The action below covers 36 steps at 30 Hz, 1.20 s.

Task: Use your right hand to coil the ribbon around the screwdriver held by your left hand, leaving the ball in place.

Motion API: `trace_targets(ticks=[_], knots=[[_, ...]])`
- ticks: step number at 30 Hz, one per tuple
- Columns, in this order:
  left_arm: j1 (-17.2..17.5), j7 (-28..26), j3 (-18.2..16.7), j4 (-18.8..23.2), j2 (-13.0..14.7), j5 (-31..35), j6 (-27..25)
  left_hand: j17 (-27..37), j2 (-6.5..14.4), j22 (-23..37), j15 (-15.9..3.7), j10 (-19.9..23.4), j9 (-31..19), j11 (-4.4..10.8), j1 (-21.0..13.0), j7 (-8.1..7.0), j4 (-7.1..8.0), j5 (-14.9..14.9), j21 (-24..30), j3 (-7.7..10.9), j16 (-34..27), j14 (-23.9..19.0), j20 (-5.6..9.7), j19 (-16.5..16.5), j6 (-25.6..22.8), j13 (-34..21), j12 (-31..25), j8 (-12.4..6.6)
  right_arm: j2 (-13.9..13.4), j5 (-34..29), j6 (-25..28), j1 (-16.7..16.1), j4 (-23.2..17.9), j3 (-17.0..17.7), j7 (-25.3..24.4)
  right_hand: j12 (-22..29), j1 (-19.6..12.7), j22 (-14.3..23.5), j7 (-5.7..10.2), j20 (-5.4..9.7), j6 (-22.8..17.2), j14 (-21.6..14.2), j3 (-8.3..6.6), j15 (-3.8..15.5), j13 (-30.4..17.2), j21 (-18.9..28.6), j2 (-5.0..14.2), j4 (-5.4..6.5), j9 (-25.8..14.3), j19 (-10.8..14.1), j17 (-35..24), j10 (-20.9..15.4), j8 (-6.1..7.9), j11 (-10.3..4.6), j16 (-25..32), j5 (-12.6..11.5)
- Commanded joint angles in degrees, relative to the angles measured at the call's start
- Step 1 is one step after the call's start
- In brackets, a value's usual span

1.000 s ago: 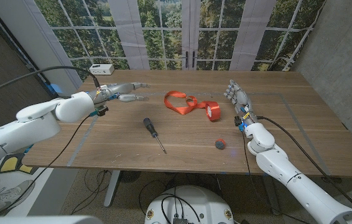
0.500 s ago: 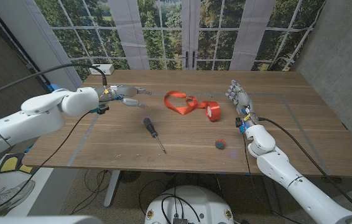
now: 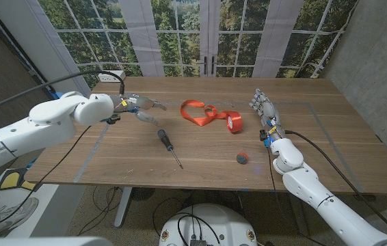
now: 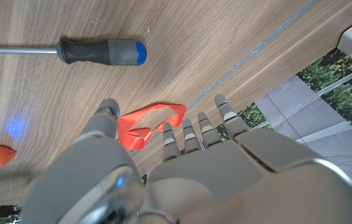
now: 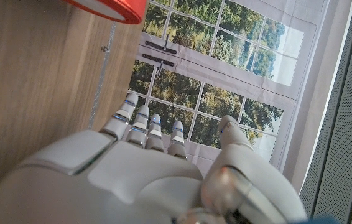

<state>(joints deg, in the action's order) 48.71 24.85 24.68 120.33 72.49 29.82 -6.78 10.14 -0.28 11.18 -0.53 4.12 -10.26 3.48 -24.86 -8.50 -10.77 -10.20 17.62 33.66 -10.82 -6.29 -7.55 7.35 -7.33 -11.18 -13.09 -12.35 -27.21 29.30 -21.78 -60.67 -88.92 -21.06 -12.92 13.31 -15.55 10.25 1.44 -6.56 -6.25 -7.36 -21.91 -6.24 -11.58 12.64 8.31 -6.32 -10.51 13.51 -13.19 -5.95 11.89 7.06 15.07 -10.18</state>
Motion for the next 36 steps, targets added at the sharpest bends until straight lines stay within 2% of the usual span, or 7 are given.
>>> trace_targets(ticks=[1,8,17,22,25,31,36], knots=[[-2.45,5.49,2.47,1.20,-1.86,7.49,0.03,0.06,-0.44,0.11,-0.37,0.89,-0.20,-0.18,-1.67,-0.49,-0.30,-0.68,-0.09,0.32,-0.28,-0.46,0.24,0.62,-0.75,-0.19,-0.47,-0.62,0.03,-0.03,0.42,-0.41,-0.27,0.22,-0.50,-0.30,-0.27,0.29,0.20,-0.42,-0.58,-0.10,-0.18,-0.43,-0.19,-0.28,0.23,0.19,-0.20,0.29,-0.25,-0.26,-0.15,0.33,0.14,-0.16],[-3.96,8.16,3.77,0.64,-3.89,10.96,0.90,0.14,-4.56,-0.02,-0.43,3.05,-0.41,0.10,-6.77,0.46,-0.20,-1.63,-0.59,-0.66,-0.49,-1.52,-0.33,0.82,-3.74,-0.36,-1.01,-1.52,0.13,0.15,0.32,-0.31,0.15,0.25,-0.32,-0.36,-0.12,0.29,0.23,-0.43,-0.61,-0.17,-0.13,-0.39,-0.20,-0.27,0.27,0.33,-0.20,0.33,-0.32,-0.25,-0.19,0.30,0.19,-0.14],[-4.82,9.44,4.85,0.10,-5.47,14.55,2.78,0.26,-8.90,0.15,-1.33,6.88,-1.18,3.62,-16.40,0.60,0.50,-2.62,-2.29,-3.32,-0.05,-0.54,-0.26,-1.39,-11.42,-0.83,-1.50,-4.80,0.34,0.51,0.10,-0.25,0.72,0.33,-0.12,-0.42,0.12,0.30,0.23,-0.47,-0.71,-0.13,-0.01,-0.42,-0.21,-0.29,0.23,0.52,-0.20,0.31,-0.41,-0.30,-0.24,0.34,0.18,-0.11],[-3.36,5.57,5.19,0.73,-5.38,20.15,3.86,0.27,-8.99,0.19,-1.59,8.66,-1.34,4.32,-18.01,0.19,0.63,-2.78,-2.55,-4.05,-0.03,-0.09,-0.26,-1.71,-11.38,-1.06,-1.97,-4.98,0.49,0.61,-0.07,-0.02,1.17,0.32,0.03,-0.40,0.24,0.30,0.21,-0.46,-0.85,-0.12,0.05,-0.43,-0.22,-0.29,0.21,0.61,-0.21,0.32,-0.46,-0.48,-0.23,0.35,0.18,-0.10],[-2.01,2.00,3.90,-0.19,-5.59,18.17,5.24,0.27,-8.78,0.20,-1.63,8.95,-1.37,4.48,-18.85,-0.03,0.69,-2.86,-2.43,-4.23,-0.10,-0.08,-0.17,-1.28,-11.00,-1.15,-1.98,-4.88,0.59,0.67,0.01,0.23,1.52,0.24,0.15,-0.40,0.31,0.30,0.15,-0.47,-0.93,-0.23,0.09,-0.45,-0.22,-0.29,0.18,0.66,-0.21,0.32,-0.48,-0.54,-0.23,0.27,0.22,-0.10],[-3.08,3.82,4.48,-1.57,-7.28,16.80,7.06,0.25,-8.11,0.25,-2.76,8.62,-1.46,3.37,-20.89,0.67,1.13,-2.95,-1.66,-5.13,-0.78,-1.91,0.22,1.13,-10.14,-1.40,-1.56,-4.61,0.71,0.79,0.20,0.57,1.90,0.15,0.22,-0.44,0.41,0.30,0.06,-0.49,-1.02,-0.23,0.16,-0.46,-0.23,-0.30,0.15,0.73,-0.21,0.31,-0.52,-0.60,-0.26,0.52,0.22,-0.10],[-4.69,7.16,5.58,-3.08,-8.59,14.71,8.47,0.24,-8.01,0.27,-2.64,8.79,-1.48,3.68,-21.35,0.69,1.22,-2.96,-1.46,-5.46,-0.88,-2.41,0.26,1.76,-10.18,-1.46,-1.55,-4.63,0.66,0.75,0.18,0.58,2.03,0.18,0.17,-0.47,0.51,0.31,0.08,-0.47,-1.01,-0.32,0.21,-0.51,-0.23,-0.30,0.12,0.80,-0.21,0.32,-0.55,-0.63,-0.30,0.35,0.25,-0.11]])
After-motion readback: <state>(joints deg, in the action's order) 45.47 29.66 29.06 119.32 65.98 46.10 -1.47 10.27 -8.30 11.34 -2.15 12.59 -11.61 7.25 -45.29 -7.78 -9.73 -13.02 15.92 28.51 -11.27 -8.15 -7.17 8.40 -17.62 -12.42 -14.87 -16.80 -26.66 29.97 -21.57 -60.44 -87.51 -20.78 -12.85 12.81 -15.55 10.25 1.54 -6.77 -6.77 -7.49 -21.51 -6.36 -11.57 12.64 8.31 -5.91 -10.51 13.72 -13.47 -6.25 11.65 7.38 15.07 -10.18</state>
